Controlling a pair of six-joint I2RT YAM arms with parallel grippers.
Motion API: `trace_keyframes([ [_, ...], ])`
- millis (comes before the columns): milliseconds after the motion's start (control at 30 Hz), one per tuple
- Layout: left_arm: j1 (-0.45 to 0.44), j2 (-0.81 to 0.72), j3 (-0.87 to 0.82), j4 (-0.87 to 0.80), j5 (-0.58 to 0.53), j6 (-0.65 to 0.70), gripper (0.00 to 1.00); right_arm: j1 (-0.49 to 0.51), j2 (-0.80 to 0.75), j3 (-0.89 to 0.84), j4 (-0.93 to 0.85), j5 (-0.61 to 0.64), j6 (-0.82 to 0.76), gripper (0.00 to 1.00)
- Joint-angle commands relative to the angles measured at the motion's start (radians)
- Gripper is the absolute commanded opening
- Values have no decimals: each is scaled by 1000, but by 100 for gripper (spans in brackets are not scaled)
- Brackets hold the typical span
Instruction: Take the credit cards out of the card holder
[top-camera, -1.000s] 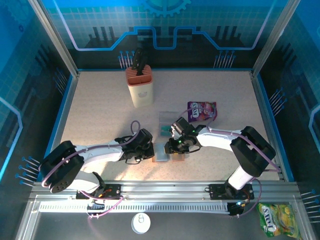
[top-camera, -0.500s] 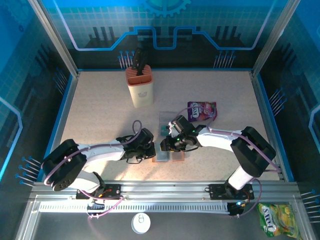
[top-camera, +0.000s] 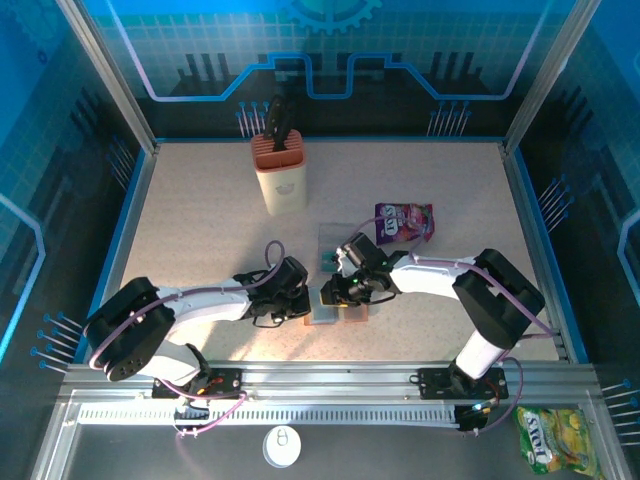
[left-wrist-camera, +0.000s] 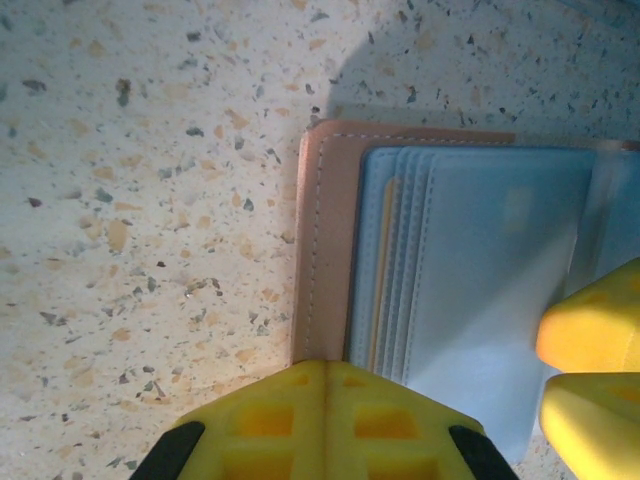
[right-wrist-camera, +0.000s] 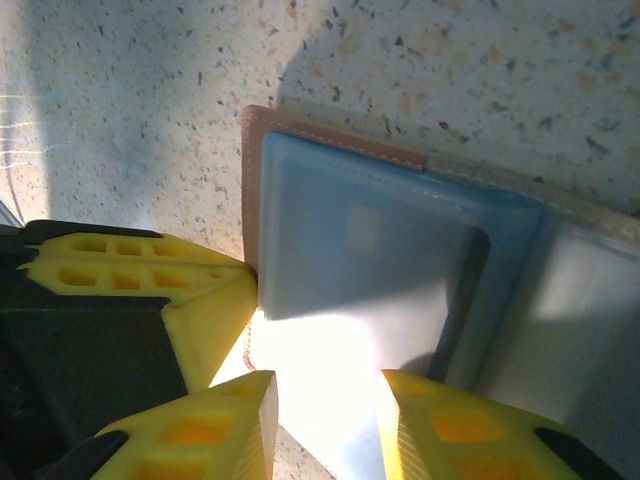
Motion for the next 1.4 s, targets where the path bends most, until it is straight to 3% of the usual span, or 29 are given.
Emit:
trace_keyframes([
  [0,-4,4,21,-44,-13,4,0,-5,-10,-20,-56,34,-12,32],
  [500,-5,-54,42,-70,-28,2,0,-19,-28,-22,-97,59,-42,31],
  [600,-4,-65,55,-66,-17,-4,3,-21,-28,-25,-94,58,-41,31],
  [733,-5,-75,51,-23,9,-34,15,-24,-34,-34,-85,58,-37,31],
  [967,-5,-43,33,73,62,-81,23,-32,-37,-53,-54,42,-27,31],
  [1367,-4,14,10,162,99,-128,25,-42,-36,-71,-16,14,-11,31],
])
